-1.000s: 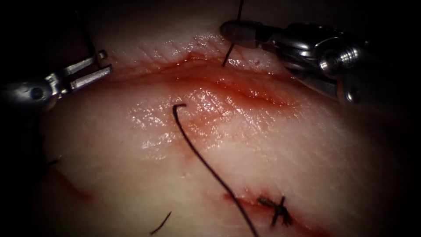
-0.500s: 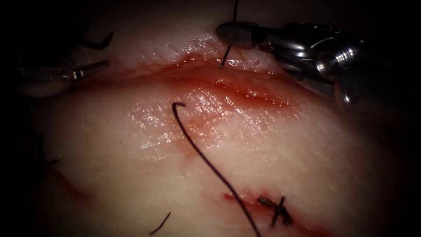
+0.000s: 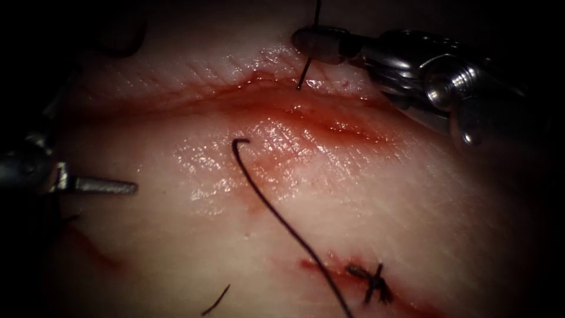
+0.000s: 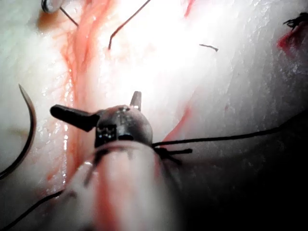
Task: Wound Closure
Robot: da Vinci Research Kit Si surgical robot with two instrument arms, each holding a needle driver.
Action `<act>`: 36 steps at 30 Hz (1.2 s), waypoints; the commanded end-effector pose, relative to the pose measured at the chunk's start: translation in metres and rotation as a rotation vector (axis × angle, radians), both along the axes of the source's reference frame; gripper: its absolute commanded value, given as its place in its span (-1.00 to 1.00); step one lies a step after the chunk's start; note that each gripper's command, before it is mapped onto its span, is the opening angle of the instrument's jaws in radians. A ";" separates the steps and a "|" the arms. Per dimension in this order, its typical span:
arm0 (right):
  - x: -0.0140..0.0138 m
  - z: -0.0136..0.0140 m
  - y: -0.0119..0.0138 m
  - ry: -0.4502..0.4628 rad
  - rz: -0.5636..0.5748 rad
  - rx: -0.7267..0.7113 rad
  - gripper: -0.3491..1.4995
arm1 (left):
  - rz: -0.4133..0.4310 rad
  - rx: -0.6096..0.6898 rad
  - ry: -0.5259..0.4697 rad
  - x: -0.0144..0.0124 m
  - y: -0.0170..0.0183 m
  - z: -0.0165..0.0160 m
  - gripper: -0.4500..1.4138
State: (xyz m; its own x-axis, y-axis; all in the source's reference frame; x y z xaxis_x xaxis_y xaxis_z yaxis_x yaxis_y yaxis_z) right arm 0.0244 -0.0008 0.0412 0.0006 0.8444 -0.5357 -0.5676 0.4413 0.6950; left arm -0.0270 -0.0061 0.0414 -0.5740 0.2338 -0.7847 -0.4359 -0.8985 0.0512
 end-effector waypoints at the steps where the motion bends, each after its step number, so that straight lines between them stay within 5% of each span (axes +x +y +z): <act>1: 0.0006 0.0001 0.0004 0.020 0.010 -0.009 0.29 | 0.017 -0.014 -0.010 -0.0012 -0.0002 0.0001 0.73; 5: -0.0004 -0.0006 0.0008 0.064 0.041 -0.034 0.76 | 0.066 -0.032 -0.058 -0.0039 -0.0010 -0.0012 0.70; 9: -0.0028 -0.0018 0.0016 0.090 0.075 -0.041 0.95 | 0.133 -0.085 -0.088 -0.0072 -0.0017 -0.0021 0.68; 13: -0.0054 -0.0025 0.0017 0.100 0.087 -0.044 0.95 | 0.190 -0.144 -0.091 -0.0094 -0.0023 -0.0029 0.66; 17: -0.0086 -0.0025 0.0009 0.104 0.088 -0.053 0.82 | 0.257 -0.284 0.020 -0.0128 -0.0032 -0.0039 0.64; 31: -0.0090 -0.0023 0.0003 0.113 0.078 -0.060 0.80 | 0.338 -0.394 0.082 -0.0190 -0.0050 -0.0046 0.52; 34: -0.0089 -0.0022 0.0002 0.115 0.080 -0.063 0.75 | 0.360 -0.401 0.052 -0.0194 -0.0054 -0.0045 0.34; 35: -0.0089 -0.0022 0.0001 0.116 0.075 -0.062 0.67 | 0.366 -0.405 0.040 -0.0196 -0.0055 -0.0045 0.17; 36: -0.0090 -0.0022 -0.0002 0.108 0.062 -0.057 0.53 | 0.371 -0.407 0.032 -0.0197 -0.0056 -0.0046 -0.20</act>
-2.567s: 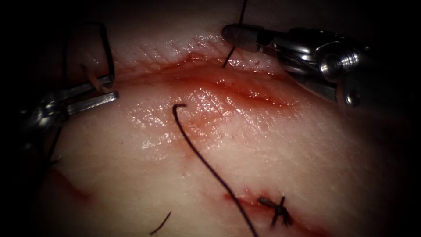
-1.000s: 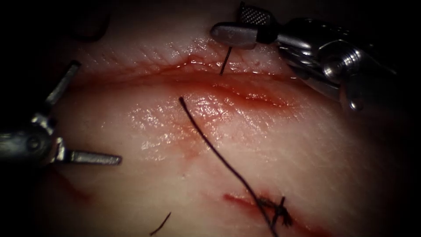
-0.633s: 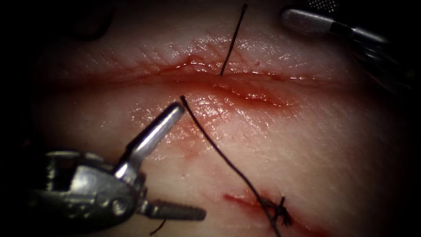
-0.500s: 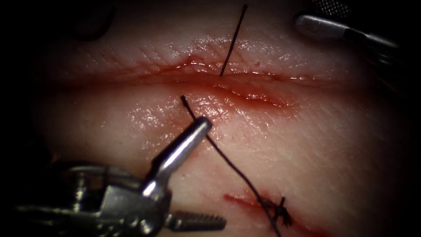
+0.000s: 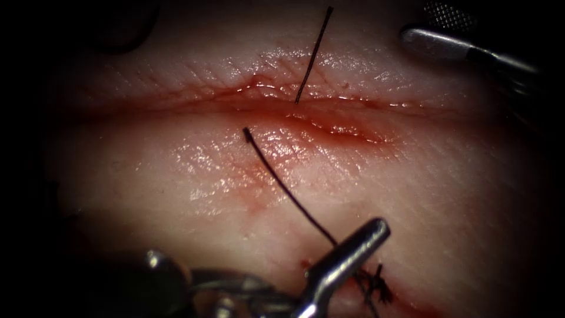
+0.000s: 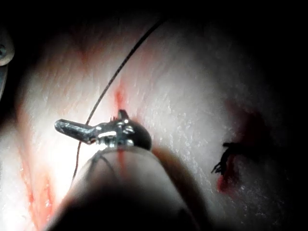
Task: Wound Closure
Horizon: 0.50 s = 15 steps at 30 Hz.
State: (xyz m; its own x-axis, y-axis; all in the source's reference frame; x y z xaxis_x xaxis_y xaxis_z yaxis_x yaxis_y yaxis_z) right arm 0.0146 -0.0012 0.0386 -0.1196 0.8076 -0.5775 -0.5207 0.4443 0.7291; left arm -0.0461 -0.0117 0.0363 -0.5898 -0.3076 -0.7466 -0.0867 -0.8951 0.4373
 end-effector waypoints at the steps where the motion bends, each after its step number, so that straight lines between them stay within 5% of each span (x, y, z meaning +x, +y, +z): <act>1: 0.0007 0.0004 -0.0001 -0.013 -0.029 0.010 0.35 | 0.007 0.002 -0.008 -0.0006 0.0000 0.0005 -0.46; 2: 0.0006 0.0004 -0.0003 -0.027 -0.054 0.021 0.05 | 0.014 0.001 -0.016 -0.0006 0.0000 0.0004 -1.00; 4: 0.0002 0.0004 -0.0008 -0.061 -0.119 -0.008 -0.71 | 0.032 0.000 -0.034 -0.0002 0.0000 0.0004 -1.00; 8: -0.0004 0.0002 -0.0009 -0.086 -0.220 -0.189 -0.69 | 0.094 0.006 -0.101 0.0020 0.0006 0.0000 -1.00; 11: -0.0003 -0.0002 -0.0011 -0.088 -0.317 -0.312 -0.47 | 0.121 0.008 -0.122 0.0039 0.0013 -0.0001 -1.00; 15: 0.0017 -0.0011 -0.0028 -0.026 -0.526 -0.534 -0.56 | 0.154 0.040 -0.168 0.0069 0.0026 0.0001 -1.00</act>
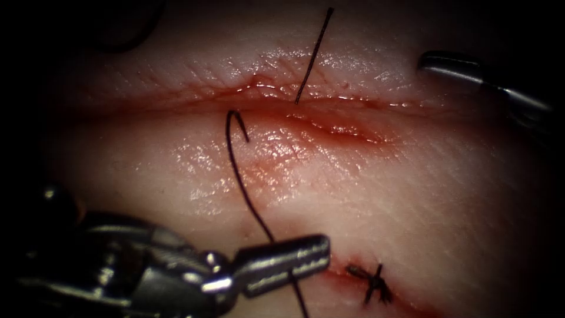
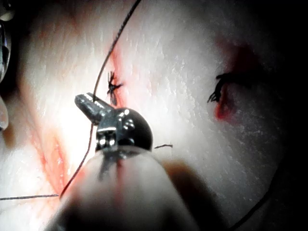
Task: Wound Closure
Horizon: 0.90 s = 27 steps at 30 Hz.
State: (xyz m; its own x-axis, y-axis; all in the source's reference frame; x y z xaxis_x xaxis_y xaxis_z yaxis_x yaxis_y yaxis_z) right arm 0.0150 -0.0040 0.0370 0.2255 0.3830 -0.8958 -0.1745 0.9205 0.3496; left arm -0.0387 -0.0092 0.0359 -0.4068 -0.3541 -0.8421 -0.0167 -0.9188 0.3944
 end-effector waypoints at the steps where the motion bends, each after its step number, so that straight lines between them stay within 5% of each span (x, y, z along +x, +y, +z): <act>1: 0.0020 0.0002 -0.0004 0.035 -0.053 -0.038 -0.58 | 0.008 0.004 -0.008 -0.0002 0.0003 0.0006 -1.00; 2: 0.0025 0.0000 -0.0007 0.056 -0.076 -0.059 -0.51 | 0.014 0.011 -0.017 0.0003 0.0005 0.0007 -1.00; 3: 0.0039 -0.0005 -0.0013 0.090 -0.112 -0.101 -0.18 | 0.031 0.019 -0.030 0.0010 0.0007 0.0009 -1.00; 5: 0.0052 -0.0010 -0.0017 0.095 -0.122 -0.149 0.09 | 0.049 0.023 -0.033 0.0013 0.0007 0.0010 -1.00; 7: 0.0077 -0.0016 -0.0024 0.089 -0.125 -0.235 0.58 | 0.081 0.031 -0.030 0.0017 0.0006 0.0010 -1.00; 18: 0.0157 -0.0031 -0.0048 0.102 -0.242 -0.457 0.58 | 0.135 0.040 -0.061 0.0021 0.0002 -0.0004 -1.00; 27: 0.0176 -0.0022 -0.0064 0.140 -0.315 -0.576 0.51 | 0.149 0.046 -0.081 0.0023 0.0008 -0.0011 -1.00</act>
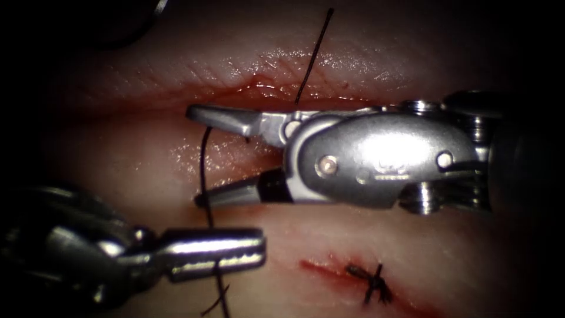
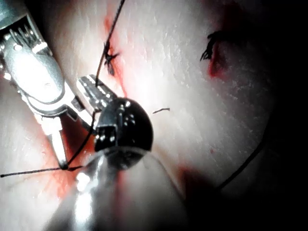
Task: Wound Closure
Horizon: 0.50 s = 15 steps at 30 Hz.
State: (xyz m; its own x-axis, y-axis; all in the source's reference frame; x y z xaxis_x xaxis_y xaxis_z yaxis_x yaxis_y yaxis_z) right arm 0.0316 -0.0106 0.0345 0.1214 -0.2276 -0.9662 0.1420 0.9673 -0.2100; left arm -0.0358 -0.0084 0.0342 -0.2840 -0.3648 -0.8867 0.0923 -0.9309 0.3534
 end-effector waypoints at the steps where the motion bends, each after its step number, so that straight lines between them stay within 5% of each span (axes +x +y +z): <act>1: 0.0009 0.0003 0.0002 0.009 -0.006 -0.009 0.51 | -0.002 -0.001 0.000 -0.0006 0.0001 0.0006 -1.00; 5: 0.0008 0.0000 0.0002 0.015 -0.011 -0.012 0.16 | -0.005 -0.002 0.004 -0.0007 0.0002 0.0007 -1.00; 6: 0.0006 -0.0002 0.0003 0.017 -0.013 -0.010 -0.69 | -0.007 -0.003 0.008 -0.0006 0.0002 0.0008 -1.00; 7: 0.0004 -0.0003 0.0003 0.019 -0.015 -0.009 -1.00 | -0.007 -0.003 0.008 -0.0006 0.0002 0.0008 -1.00; 12: 0.0000 -0.0006 0.0011 0.015 -0.009 -0.002 -1.00 | -0.013 -0.006 0.017 -0.0006 0.0003 0.0011 -1.00; 13: -0.0001 -0.0005 0.0013 0.010 -0.004 -0.003 -1.00 | -0.022 -0.007 0.027 -0.0007 0.0004 0.0011 -0.78; 15: -0.0001 -0.0003 0.0015 -0.006 0.013 0.011 -1.00 | -0.026 -0.007 0.031 -0.0011 0.0005 0.0011 0.17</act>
State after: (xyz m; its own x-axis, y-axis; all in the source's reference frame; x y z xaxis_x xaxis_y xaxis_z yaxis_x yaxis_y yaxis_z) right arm 0.0306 -0.0094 0.0339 0.1421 -0.2053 -0.9683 0.1231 0.9743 -0.1885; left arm -0.0364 -0.0080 0.0348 -0.3226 -0.3620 -0.8746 0.0797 -0.9311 0.3560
